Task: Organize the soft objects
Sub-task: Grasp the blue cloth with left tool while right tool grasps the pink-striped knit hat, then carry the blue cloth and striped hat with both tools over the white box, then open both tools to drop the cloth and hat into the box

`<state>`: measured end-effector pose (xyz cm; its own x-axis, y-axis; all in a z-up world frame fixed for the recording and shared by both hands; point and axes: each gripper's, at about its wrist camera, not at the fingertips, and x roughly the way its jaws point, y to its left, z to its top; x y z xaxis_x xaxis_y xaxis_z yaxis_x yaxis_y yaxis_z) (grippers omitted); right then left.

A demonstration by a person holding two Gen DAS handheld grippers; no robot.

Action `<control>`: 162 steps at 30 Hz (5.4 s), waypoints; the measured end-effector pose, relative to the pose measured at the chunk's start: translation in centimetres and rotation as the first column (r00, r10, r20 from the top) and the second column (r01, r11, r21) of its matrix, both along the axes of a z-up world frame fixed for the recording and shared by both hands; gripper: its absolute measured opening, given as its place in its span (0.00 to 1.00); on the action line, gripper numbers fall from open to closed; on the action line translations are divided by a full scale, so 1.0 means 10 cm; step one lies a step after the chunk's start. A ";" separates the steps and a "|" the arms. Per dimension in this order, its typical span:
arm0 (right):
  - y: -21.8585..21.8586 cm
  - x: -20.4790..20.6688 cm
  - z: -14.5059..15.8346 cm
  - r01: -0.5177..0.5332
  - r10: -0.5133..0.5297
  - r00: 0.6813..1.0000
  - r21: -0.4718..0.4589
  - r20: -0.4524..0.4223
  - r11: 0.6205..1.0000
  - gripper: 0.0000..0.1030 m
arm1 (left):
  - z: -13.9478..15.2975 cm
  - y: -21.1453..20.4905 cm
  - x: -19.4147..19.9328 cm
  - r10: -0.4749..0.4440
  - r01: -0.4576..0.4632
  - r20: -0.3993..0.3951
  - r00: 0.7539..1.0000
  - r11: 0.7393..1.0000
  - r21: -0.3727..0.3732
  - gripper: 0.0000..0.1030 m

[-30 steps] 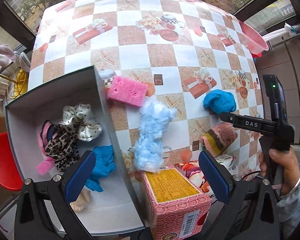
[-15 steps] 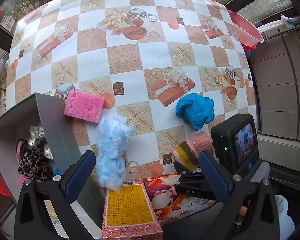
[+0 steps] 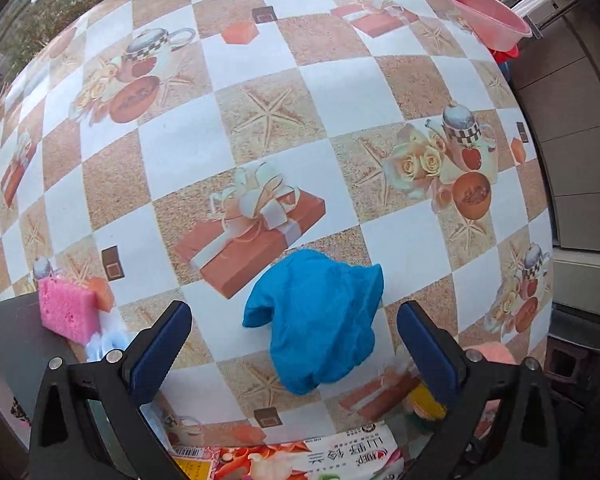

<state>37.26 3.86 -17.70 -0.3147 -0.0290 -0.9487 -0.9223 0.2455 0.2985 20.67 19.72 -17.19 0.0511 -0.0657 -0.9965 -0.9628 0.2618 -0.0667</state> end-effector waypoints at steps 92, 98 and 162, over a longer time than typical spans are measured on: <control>-0.50 -4.07 1.43 -0.551 0.544 0.834 0.178 0.091 0.815 0.49 | 1.25 -2.35 -3.73 0.282 -0.302 0.133 0.950 0.939 0.163 0.29; -0.51 -4.07 1.42 -0.552 0.544 0.834 0.173 0.094 0.816 0.49 | 1.24 -2.36 -3.72 0.284 -0.303 0.129 0.950 0.940 0.160 0.29; -0.32 -4.33 0.98 -0.620 0.607 0.782 0.077 0.138 0.781 0.49 | 0.85 -2.17 -3.73 0.254 -0.260 0.069 0.965 0.960 0.106 0.37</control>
